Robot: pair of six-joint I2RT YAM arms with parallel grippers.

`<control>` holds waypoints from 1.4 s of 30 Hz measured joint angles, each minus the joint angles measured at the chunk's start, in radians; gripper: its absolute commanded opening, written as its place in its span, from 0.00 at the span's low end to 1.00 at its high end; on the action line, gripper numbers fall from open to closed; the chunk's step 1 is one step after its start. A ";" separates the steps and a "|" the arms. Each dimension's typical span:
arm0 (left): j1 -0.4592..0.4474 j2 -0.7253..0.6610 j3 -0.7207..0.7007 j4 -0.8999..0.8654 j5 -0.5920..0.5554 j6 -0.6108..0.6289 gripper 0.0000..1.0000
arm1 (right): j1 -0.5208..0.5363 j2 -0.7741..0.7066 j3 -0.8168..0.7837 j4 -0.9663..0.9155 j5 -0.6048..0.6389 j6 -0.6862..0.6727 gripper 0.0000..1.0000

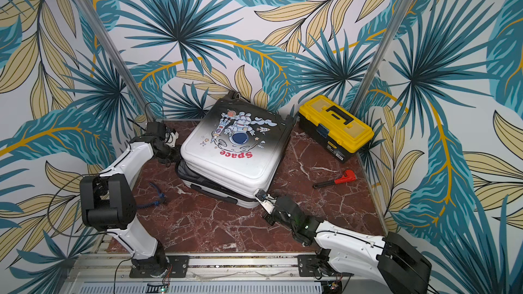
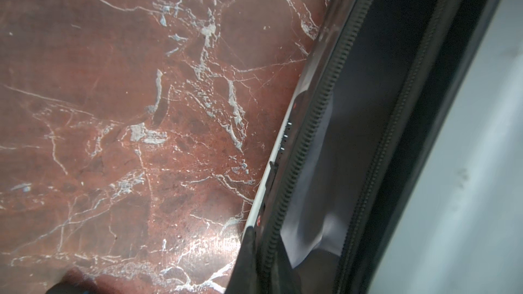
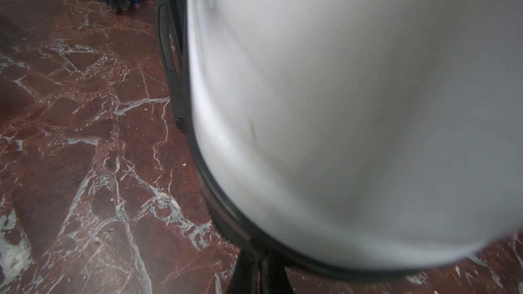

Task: Close the suitcase zippers
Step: Zip the zipper on the suitcase.

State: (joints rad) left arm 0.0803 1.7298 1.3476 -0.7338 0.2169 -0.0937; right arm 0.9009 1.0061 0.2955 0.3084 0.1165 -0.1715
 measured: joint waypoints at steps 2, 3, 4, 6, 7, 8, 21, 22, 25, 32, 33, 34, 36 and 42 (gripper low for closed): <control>0.000 0.000 -0.002 0.005 0.001 0.000 0.00 | 0.012 0.002 0.010 -0.014 0.003 0.006 0.00; 0.000 0.000 -0.003 0.008 0.001 0.000 0.00 | 0.019 0.005 0.013 -0.016 0.005 0.008 0.00; 0.000 0.000 -0.005 0.014 0.001 0.000 0.00 | 0.026 0.010 0.013 -0.015 0.003 0.010 0.00; 0.000 0.000 -0.006 0.021 0.000 0.000 0.00 | 0.039 0.026 0.022 -0.018 -0.001 0.013 0.00; 0.000 0.000 -0.008 0.028 0.000 0.000 0.00 | 0.048 0.040 0.033 -0.024 -0.002 0.014 0.00; 0.000 0.000 -0.010 0.035 0.000 0.001 0.00 | 0.059 0.053 0.047 -0.032 0.002 0.013 0.00; -0.002 -0.012 -0.037 0.066 0.014 -0.008 0.00 | 0.207 0.212 0.231 -0.137 0.096 0.016 0.00; -0.002 -0.016 -0.043 0.069 0.015 -0.008 0.00 | 0.207 0.219 0.243 -0.137 0.084 0.051 0.00; -0.005 -0.035 -0.069 0.073 0.023 -0.013 0.00 | 0.206 0.229 0.274 -0.151 0.058 0.151 0.00; -0.025 -0.107 -0.159 0.123 0.026 -0.053 0.00 | 0.208 0.264 0.405 -0.347 0.052 0.330 0.00; -0.027 -0.121 -0.176 0.134 0.026 -0.055 0.00 | 0.209 0.274 0.426 -0.379 0.059 0.338 0.00; -0.031 -0.132 -0.193 0.149 0.021 -0.061 0.00 | 0.210 0.287 0.448 -0.415 0.065 0.346 0.00; -0.036 -0.153 -0.220 0.175 0.019 -0.069 0.00 | 0.216 0.314 0.488 -0.474 0.072 0.352 0.00; -0.045 -0.210 -0.287 0.219 0.018 -0.079 0.00 | 0.218 0.317 0.515 -0.562 0.070 0.320 0.00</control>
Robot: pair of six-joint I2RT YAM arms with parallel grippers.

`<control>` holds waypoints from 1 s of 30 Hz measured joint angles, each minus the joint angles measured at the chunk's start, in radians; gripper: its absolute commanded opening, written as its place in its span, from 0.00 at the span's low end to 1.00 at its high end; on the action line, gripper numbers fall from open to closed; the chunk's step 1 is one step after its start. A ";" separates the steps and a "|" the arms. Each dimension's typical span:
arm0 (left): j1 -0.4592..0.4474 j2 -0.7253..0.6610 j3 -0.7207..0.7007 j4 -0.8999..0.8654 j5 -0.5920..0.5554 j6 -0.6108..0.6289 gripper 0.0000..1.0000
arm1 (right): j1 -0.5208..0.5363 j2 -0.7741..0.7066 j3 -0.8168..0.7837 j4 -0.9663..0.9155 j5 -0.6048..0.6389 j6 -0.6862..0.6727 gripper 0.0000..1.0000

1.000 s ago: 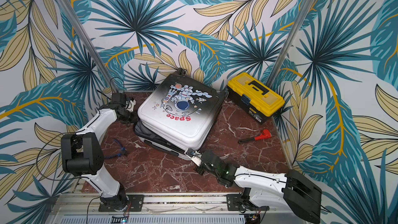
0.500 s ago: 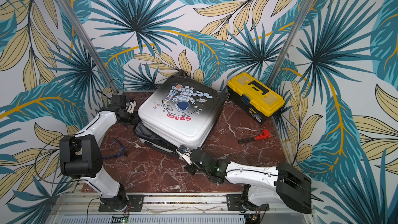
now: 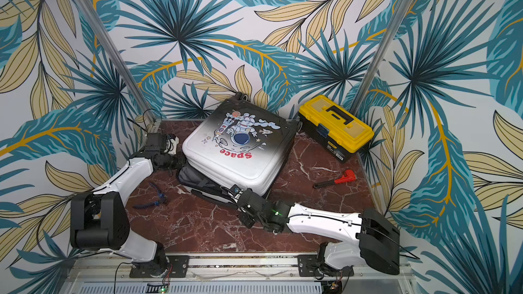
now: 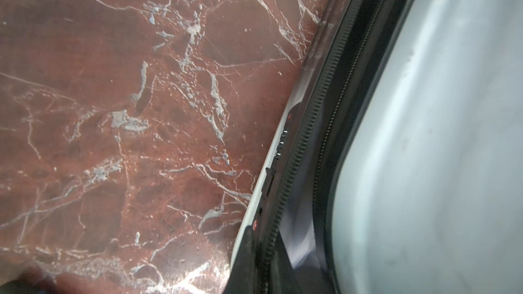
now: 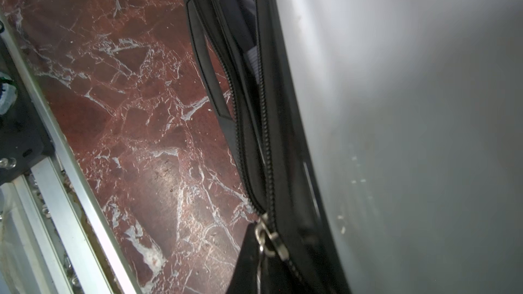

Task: Close the suitcase zippers
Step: Zip the zipper on the suitcase.

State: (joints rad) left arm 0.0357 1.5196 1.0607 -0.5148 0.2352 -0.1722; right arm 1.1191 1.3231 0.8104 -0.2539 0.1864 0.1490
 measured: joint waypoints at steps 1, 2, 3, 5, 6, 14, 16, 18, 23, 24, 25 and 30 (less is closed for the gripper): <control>-0.001 -0.005 -0.004 -0.003 0.000 -0.002 0.00 | 0.000 -0.002 0.003 -0.012 -0.001 0.001 0.00; -0.002 -0.007 -0.006 -0.005 0.000 -0.006 0.00 | 0.000 -0.003 0.007 -0.020 -0.004 0.007 0.00; -0.002 -0.008 -0.006 -0.005 0.002 -0.012 0.00 | 0.000 -0.003 0.011 -0.024 -0.005 0.023 0.00; -0.002 -0.011 -0.009 -0.002 0.008 -0.023 0.00 | -0.001 0.000 0.014 -0.026 -0.011 0.070 0.00; -0.002 -0.013 -0.011 0.000 0.009 -0.027 0.00 | -0.002 0.003 0.016 -0.027 -0.016 0.105 0.00; -0.003 -0.038 -0.032 -0.016 -0.001 -0.029 0.00 | -0.006 -0.026 0.020 -0.080 -0.004 0.214 0.00; -0.009 -0.060 -0.047 -0.033 0.001 -0.042 0.00 | -0.006 -0.054 0.019 -0.121 0.017 0.227 0.00; -0.019 -0.084 -0.058 -0.048 0.002 -0.058 0.00 | -0.005 -0.075 0.019 -0.166 0.048 0.241 0.00; -0.037 -0.126 -0.094 -0.057 0.016 -0.105 0.00 | -0.005 -0.102 0.019 -0.251 0.111 0.263 0.00; -0.044 -0.137 -0.109 -0.055 0.020 -0.116 0.00 | -0.007 -0.108 0.017 -0.270 0.125 0.268 0.00; -0.050 -0.150 -0.126 -0.050 0.023 -0.127 0.00 | -0.010 -0.115 0.014 -0.283 0.135 0.271 0.00; -0.088 -0.232 -0.217 0.003 0.040 -0.220 0.00 | -0.036 -0.134 0.005 -0.354 0.169 0.272 0.00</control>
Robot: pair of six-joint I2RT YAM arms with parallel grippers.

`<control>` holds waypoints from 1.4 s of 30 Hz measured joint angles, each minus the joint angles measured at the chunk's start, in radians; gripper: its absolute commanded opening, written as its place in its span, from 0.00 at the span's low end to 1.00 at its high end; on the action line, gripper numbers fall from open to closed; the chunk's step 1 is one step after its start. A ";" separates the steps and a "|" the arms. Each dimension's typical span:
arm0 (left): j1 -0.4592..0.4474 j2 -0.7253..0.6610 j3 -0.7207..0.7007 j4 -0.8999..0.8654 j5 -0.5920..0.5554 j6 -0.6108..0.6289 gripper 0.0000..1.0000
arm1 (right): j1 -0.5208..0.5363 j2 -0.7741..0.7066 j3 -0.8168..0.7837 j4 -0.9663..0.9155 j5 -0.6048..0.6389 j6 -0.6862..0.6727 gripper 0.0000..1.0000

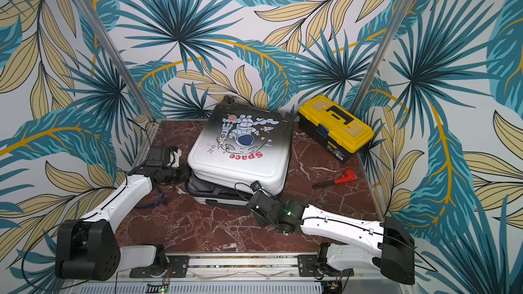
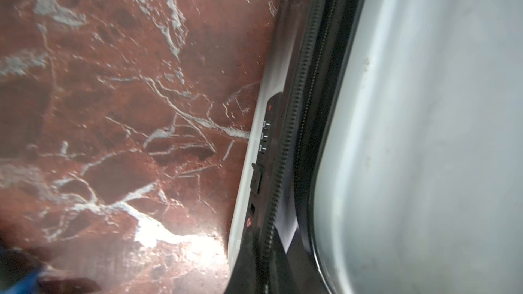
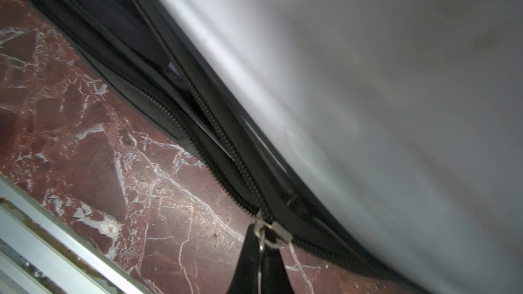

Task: Close the suitcase zippers
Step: Zip the zipper on the suitcase.

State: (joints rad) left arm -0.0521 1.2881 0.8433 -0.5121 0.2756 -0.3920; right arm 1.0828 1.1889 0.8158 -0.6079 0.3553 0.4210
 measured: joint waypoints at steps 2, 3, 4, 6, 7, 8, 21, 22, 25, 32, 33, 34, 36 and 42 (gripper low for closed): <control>-0.013 -0.023 -0.021 0.015 -0.003 -0.036 0.00 | -0.005 0.013 0.008 -0.023 0.000 -0.008 0.00; -0.021 -0.033 -0.032 0.024 -0.005 -0.053 0.00 | -0.005 0.020 0.011 -0.035 0.000 -0.013 0.00; -0.026 -0.043 -0.040 0.030 -0.010 -0.066 0.00 | -0.005 0.023 0.014 -0.042 0.000 -0.018 0.00; -0.048 -0.070 -0.062 0.042 -0.031 -0.093 0.00 | -0.009 0.019 0.016 -0.055 -0.016 -0.034 0.00; -0.059 -0.082 -0.071 0.045 -0.042 -0.103 0.00 | -0.013 0.012 0.015 -0.058 -0.027 -0.043 0.00; -0.069 -0.093 -0.079 0.045 -0.054 -0.114 0.00 | -0.019 0.002 0.014 -0.055 -0.047 -0.051 0.00; -0.062 -0.144 -0.103 -0.004 -0.037 -0.123 0.00 | -0.110 -0.116 -0.041 -0.039 -0.102 -0.076 0.00; -0.060 -0.145 -0.103 -0.005 -0.029 -0.124 0.00 | -0.115 -0.117 -0.042 -0.036 -0.100 -0.073 0.00; -0.051 -0.145 -0.103 -0.008 -0.019 -0.122 0.00 | -0.122 -0.103 -0.042 -0.037 -0.075 -0.067 0.00; -0.037 -0.143 -0.103 -0.029 0.045 -0.125 0.00 | -0.207 -0.141 -0.079 -0.016 -0.042 -0.002 0.00; -0.037 -0.143 -0.103 -0.033 0.052 -0.126 0.00 | -0.212 -0.142 -0.083 -0.013 -0.042 0.006 0.00; -0.037 -0.142 -0.103 -0.035 0.059 -0.127 0.00 | -0.215 -0.142 -0.085 -0.011 -0.042 0.011 0.00; -0.036 -0.142 -0.103 -0.034 0.065 -0.132 0.00 | -0.217 -0.133 -0.084 -0.002 -0.045 0.013 0.00; -0.030 -0.142 -0.103 -0.023 0.050 -0.148 0.00 | -0.188 -0.083 -0.043 0.017 -0.076 -0.040 0.00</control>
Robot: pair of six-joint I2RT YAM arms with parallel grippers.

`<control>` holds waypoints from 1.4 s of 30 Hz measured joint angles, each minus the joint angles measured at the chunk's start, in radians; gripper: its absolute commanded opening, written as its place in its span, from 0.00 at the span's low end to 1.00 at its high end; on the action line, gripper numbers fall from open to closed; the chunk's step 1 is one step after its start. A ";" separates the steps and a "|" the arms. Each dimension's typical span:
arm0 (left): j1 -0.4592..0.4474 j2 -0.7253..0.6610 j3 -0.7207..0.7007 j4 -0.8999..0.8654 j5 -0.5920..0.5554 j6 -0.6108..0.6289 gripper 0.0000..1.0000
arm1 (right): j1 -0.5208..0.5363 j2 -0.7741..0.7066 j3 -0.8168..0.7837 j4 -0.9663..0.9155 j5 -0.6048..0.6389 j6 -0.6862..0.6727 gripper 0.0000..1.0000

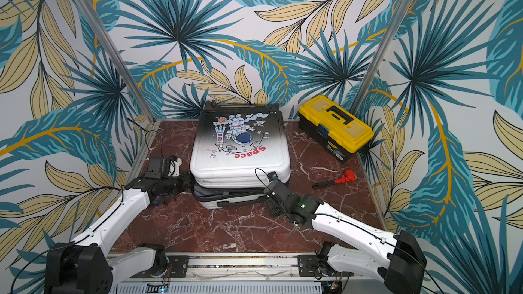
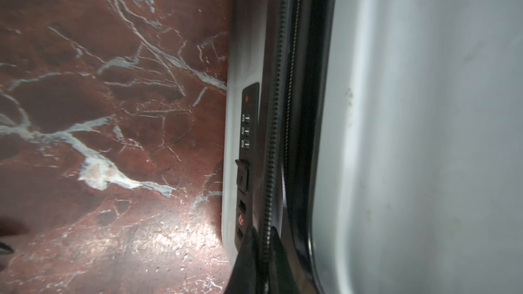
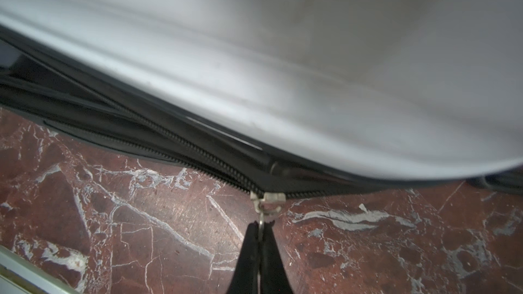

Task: Close the suitcase zippers
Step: Zip the zipper on the suitcase.

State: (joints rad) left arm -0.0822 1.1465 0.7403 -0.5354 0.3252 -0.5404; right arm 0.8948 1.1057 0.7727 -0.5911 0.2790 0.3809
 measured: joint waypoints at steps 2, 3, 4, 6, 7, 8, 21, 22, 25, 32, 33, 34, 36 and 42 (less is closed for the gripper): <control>-0.002 -0.002 -0.003 0.012 -0.026 -0.007 0.00 | 0.025 0.026 0.019 -0.001 -0.003 -0.034 0.00; -0.002 -0.005 -0.008 0.020 -0.039 -0.010 0.00 | 0.038 0.038 0.028 -0.002 -0.003 -0.053 0.00; -0.004 -0.010 -0.011 0.026 -0.052 -0.012 0.00 | 0.049 0.049 0.037 -0.006 -0.004 -0.072 0.00; -0.011 -0.018 -0.020 0.036 -0.071 -0.018 0.00 | 0.068 0.071 0.055 -0.015 -0.013 -0.108 0.00; -0.014 -0.023 -0.025 0.041 -0.081 -0.022 0.00 | 0.077 0.082 0.064 -0.012 -0.022 -0.129 0.00; -0.017 -0.026 -0.029 0.045 -0.087 -0.026 0.00 | 0.084 0.093 0.071 -0.008 -0.034 -0.145 0.00; -0.109 -0.029 -0.034 0.056 -0.085 -0.058 0.00 | 0.153 0.298 0.245 0.031 -0.237 -0.236 0.00; -0.118 -0.029 -0.034 0.056 -0.088 -0.064 0.00 | 0.154 0.317 0.264 0.032 -0.247 -0.235 0.00; -0.147 -0.029 -0.034 0.058 -0.105 -0.082 0.00 | 0.162 0.378 0.322 0.039 -0.270 -0.231 0.00; -0.204 -0.029 -0.034 0.065 -0.151 -0.146 0.00 | 0.192 0.512 0.457 0.034 -0.285 -0.202 0.00; -0.213 -0.029 -0.034 0.067 -0.163 -0.156 0.00 | 0.196 0.531 0.478 0.027 -0.283 -0.198 0.00; -0.222 -0.029 -0.034 0.069 -0.172 -0.168 0.00 | 0.200 0.549 0.499 0.018 -0.279 -0.193 0.00; -0.232 -0.027 -0.034 0.073 -0.188 -0.189 0.00 | 0.206 0.575 0.525 0.011 -0.275 -0.183 0.00; -0.262 -0.026 -0.034 0.083 -0.241 -0.245 0.00 | 0.214 0.636 0.594 0.002 -0.280 -0.158 0.00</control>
State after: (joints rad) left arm -0.3439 1.1202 0.7067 -0.4526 0.0841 -0.7856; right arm 1.1088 1.7412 1.3663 -0.5892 -0.0010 0.2230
